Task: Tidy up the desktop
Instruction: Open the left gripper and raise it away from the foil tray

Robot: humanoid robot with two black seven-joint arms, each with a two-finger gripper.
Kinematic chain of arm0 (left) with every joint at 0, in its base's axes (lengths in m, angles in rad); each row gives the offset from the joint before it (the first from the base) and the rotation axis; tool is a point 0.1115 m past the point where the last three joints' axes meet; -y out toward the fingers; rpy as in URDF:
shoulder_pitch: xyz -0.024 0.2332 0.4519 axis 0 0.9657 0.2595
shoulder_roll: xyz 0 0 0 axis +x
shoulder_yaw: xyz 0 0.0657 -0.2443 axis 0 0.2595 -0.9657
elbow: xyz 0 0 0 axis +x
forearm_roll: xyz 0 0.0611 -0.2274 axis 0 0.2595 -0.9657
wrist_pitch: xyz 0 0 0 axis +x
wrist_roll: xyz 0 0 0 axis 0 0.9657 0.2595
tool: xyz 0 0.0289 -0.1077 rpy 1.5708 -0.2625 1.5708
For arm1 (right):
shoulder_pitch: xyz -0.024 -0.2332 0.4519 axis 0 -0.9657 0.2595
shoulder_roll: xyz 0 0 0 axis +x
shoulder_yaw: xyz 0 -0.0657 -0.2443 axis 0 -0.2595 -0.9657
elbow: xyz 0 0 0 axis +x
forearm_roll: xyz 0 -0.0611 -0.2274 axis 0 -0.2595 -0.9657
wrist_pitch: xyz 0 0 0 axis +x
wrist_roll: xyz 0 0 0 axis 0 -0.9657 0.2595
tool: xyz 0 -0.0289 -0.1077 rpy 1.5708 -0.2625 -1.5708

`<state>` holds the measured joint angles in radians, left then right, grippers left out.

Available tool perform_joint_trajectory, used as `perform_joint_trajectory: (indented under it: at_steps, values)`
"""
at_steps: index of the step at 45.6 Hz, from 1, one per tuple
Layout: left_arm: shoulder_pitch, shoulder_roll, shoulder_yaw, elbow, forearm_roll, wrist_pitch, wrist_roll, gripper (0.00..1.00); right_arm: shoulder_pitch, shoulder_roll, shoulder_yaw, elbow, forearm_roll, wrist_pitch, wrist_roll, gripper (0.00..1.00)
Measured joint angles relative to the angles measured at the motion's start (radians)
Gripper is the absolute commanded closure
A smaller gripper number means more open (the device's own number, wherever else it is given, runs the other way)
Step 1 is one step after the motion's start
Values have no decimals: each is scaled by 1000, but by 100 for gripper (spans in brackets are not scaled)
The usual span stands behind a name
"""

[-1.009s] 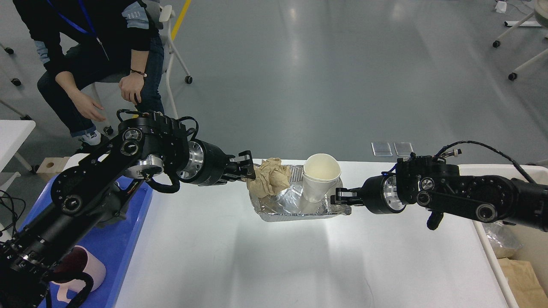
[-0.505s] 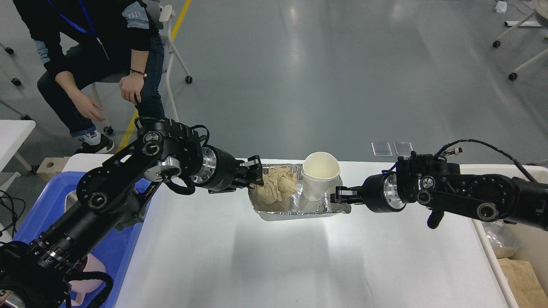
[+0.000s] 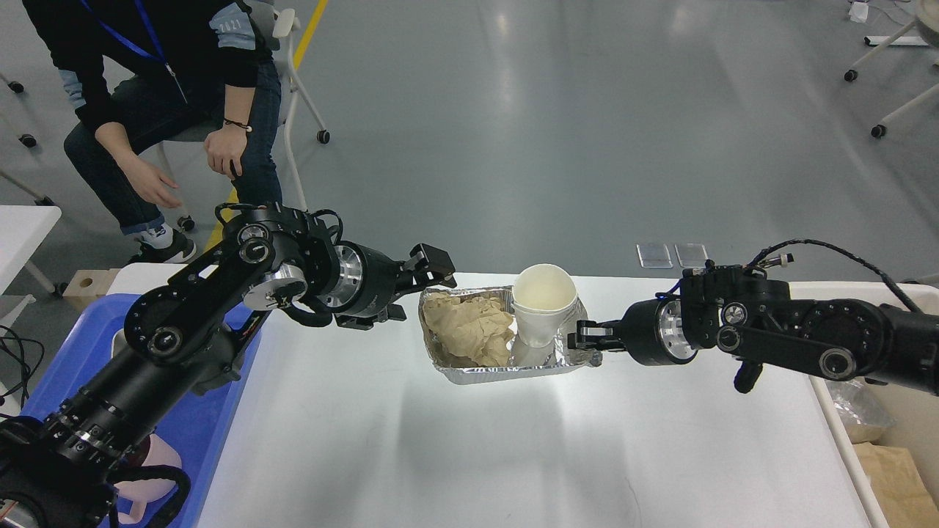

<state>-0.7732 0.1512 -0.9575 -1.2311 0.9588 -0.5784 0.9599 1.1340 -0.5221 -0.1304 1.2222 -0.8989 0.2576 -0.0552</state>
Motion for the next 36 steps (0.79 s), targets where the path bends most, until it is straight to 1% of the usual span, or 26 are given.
perform_joint_trajectory:
  at_steps: [7, 14, 26, 31, 36]
  values:
    - [0, 9, -62, 0, -7, -2, 0, 3, 0, -8, -1, 7, 0, 1, 0, 100]
    - [0, 45, -140, 0, -41, -17, 0, 3, 0, -9, -4, 7, 0, 2, 0, 100]
    - [-2, 60, -359, 9, -343, -21, 0, 3, -1, -22, -5, 7, 0, 2, 0, 100]
    - [-4, 67, -411, 30, -404, -15, 0, 3, -1, -26, -3, 9, 0, 2, 0, 100]
    - [-1, 61, -502, 46, -430, -9, 0, 3, 2, -29, -3, 16, 0, 2, 0, 100]
